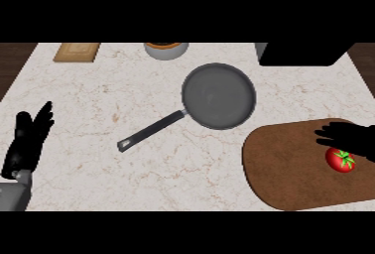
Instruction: Pick the tomato from the cutting board and place it in the pan
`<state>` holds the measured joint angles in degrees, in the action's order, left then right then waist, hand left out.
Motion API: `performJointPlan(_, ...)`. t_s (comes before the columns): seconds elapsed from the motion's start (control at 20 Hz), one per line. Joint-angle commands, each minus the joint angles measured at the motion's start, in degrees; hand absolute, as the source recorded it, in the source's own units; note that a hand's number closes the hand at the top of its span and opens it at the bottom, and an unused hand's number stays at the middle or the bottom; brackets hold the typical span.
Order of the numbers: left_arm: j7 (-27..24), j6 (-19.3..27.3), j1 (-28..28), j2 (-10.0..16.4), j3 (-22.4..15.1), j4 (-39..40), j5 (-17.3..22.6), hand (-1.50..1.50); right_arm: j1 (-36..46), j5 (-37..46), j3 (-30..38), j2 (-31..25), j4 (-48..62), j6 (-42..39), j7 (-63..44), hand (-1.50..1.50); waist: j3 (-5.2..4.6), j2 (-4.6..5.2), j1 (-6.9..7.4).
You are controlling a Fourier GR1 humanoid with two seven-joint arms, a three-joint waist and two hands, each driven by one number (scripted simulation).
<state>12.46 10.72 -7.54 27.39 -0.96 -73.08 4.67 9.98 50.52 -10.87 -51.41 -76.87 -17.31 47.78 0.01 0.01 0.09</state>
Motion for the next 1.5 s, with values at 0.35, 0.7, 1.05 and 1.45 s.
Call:
performJointPlan(0.35,2.27,-3.29,3.18,-0.19,3.82,-5.45,-2.15,0.00,2.12,6.92,0.00,6.80,2.46,-2.39,-0.76,-1.50,-0.01,-0.02,0.28)
performJointPlan(0.7,3.28,-5.01,-0.71,-1.76,6.15,-2.00,-3.81,0.00,2.59,12.45,1.02,9.68,7.91,1.15,0.97,-1.50,0.00,0.00,0.05)
performJointPlan(1.05,-1.44,-3.96,2.30,-4.64,6.12,-0.34,-6.11,0.00,1.50,15.03,3.18,11.16,10.07,13.73,5.64,1.50,0.00,-0.01,-0.07)
performJointPlan(1.45,-0.67,-6.57,-0.92,-5.48,8.02,1.78,-7.86,0.00,4.02,15.68,7.51,11.94,12.49,10.46,9.74,1.50,-0.01,-0.01,-0.07)
